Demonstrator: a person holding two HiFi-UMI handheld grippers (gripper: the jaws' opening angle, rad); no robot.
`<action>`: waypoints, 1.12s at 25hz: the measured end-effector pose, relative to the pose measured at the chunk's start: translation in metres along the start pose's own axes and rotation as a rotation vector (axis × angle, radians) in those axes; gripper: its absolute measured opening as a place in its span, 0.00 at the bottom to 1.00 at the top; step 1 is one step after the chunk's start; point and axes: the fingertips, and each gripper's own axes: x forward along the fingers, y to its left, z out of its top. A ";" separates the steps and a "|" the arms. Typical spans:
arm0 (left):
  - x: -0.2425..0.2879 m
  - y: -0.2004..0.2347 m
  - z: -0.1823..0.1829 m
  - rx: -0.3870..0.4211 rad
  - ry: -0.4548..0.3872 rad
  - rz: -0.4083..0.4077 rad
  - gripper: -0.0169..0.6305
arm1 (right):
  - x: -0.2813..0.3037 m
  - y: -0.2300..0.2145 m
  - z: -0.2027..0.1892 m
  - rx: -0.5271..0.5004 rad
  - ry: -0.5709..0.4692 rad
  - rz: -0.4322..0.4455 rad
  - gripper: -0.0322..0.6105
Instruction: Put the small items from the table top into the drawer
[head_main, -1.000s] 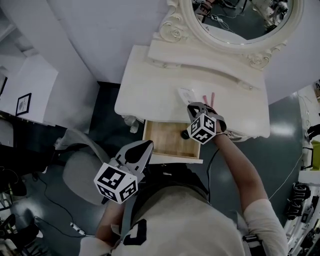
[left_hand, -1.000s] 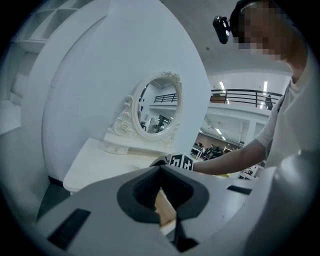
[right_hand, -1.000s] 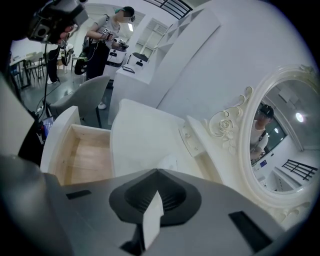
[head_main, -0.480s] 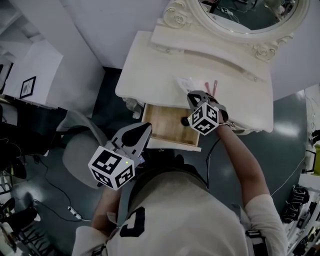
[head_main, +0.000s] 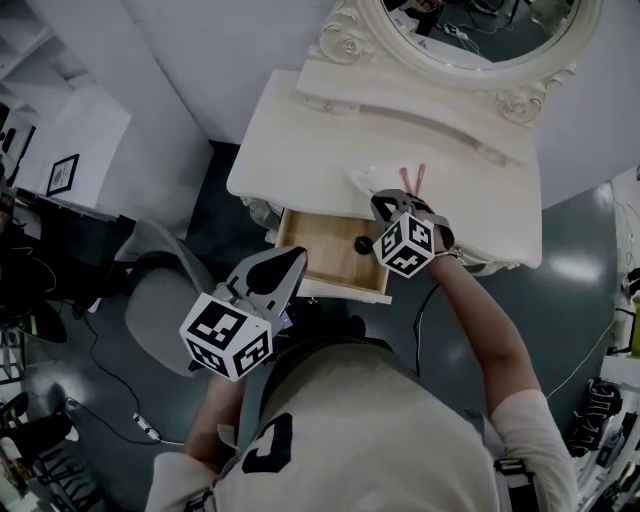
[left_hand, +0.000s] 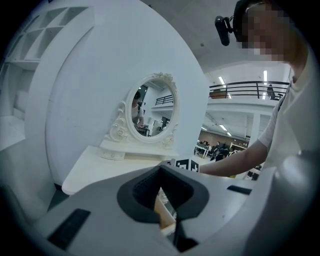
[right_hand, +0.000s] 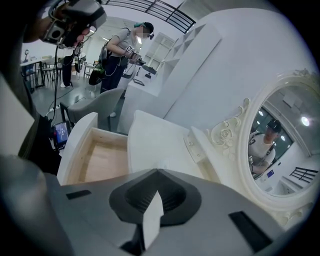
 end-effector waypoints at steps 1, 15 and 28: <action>0.000 -0.004 0.000 0.002 -0.002 0.002 0.11 | -0.002 0.000 0.000 -0.004 -0.005 0.000 0.09; 0.012 -0.046 -0.006 0.026 0.001 0.017 0.11 | -0.028 0.000 -0.011 -0.030 -0.061 -0.001 0.09; 0.024 -0.079 -0.015 0.026 0.010 0.065 0.11 | -0.047 0.010 -0.029 -0.041 -0.117 0.034 0.09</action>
